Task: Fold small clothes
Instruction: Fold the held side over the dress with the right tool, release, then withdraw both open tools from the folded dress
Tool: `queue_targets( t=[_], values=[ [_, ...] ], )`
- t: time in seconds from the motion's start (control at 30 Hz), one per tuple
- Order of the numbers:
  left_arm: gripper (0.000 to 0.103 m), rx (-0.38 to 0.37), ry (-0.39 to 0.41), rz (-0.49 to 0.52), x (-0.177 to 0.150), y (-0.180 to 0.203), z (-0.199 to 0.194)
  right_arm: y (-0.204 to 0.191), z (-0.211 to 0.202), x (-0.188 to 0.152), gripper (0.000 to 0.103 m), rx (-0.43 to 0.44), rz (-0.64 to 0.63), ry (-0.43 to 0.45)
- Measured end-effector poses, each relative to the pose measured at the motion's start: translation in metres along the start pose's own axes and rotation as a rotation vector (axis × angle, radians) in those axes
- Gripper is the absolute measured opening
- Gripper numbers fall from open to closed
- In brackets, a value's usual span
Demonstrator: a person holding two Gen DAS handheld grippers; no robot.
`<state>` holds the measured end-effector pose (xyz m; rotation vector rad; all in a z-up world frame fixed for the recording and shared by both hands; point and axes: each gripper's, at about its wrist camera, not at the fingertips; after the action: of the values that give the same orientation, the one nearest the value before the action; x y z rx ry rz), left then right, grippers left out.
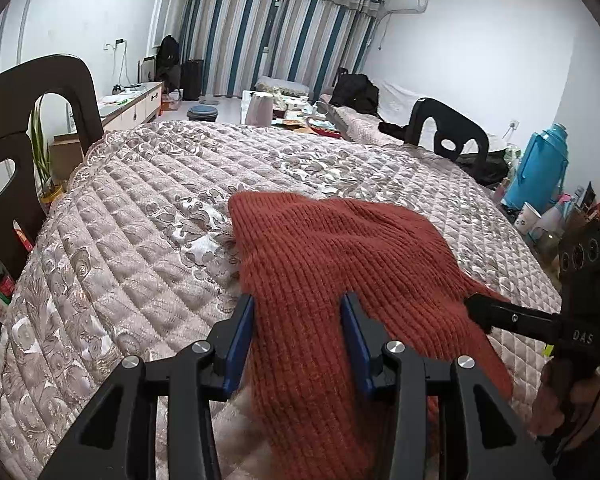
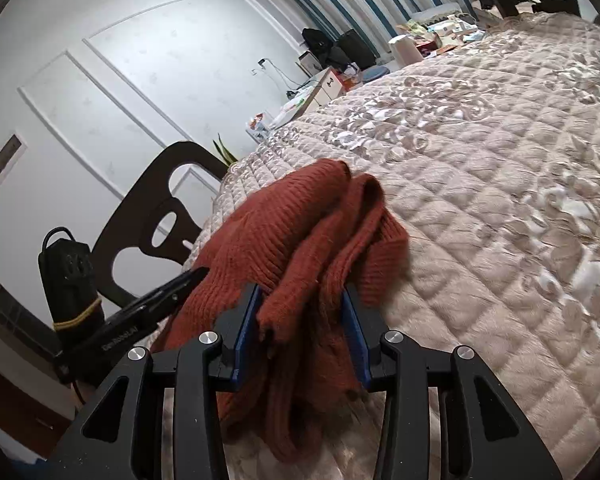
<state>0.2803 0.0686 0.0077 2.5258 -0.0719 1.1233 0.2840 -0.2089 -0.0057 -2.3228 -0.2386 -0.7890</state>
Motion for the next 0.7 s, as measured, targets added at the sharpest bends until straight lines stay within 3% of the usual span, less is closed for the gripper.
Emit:
queue_targets(
  t=[0.2,0.33,0.43,0.5,0.6,0.7],
  values=[
    [0.046,0.009,0.013,0.008,-0.001,0.001,-0.017,-0.019,-0.031,-0.001,0.042,-0.166,-0.094,0.094],
    [0.046,0.033,0.061,0.04,0.001,0.011,-0.03,-0.049,-0.048,0.005,0.041,-0.186,-0.19,0.18],
    [0.046,0.041,0.08,0.056,0.001,0.018,-0.033,-0.072,-0.034,0.006,0.041,-0.201,-0.279,0.155],
    [0.046,0.042,0.067,0.053,-0.004,0.018,-0.029,-0.077,-0.018,0.003,0.027,-0.205,-0.316,0.113],
    [0.047,0.051,0.012,0.043,-0.013,0.015,-0.013,-0.069,0.009,-0.004,0.026,-0.301,-0.344,0.047],
    [0.05,0.051,0.019,0.036,-0.016,0.012,-0.011,-0.052,0.013,-0.005,0.026,-0.265,-0.285,0.029]
  ],
)
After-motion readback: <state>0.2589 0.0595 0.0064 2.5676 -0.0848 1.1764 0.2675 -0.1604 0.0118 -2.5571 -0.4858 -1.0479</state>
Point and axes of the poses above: each gripper's, at about its wrist camera, not at the fingertips, and z roughly the way its jaws point, y to its right, x to its top, and after that the axes turned 7 degrees about -x, right-handed
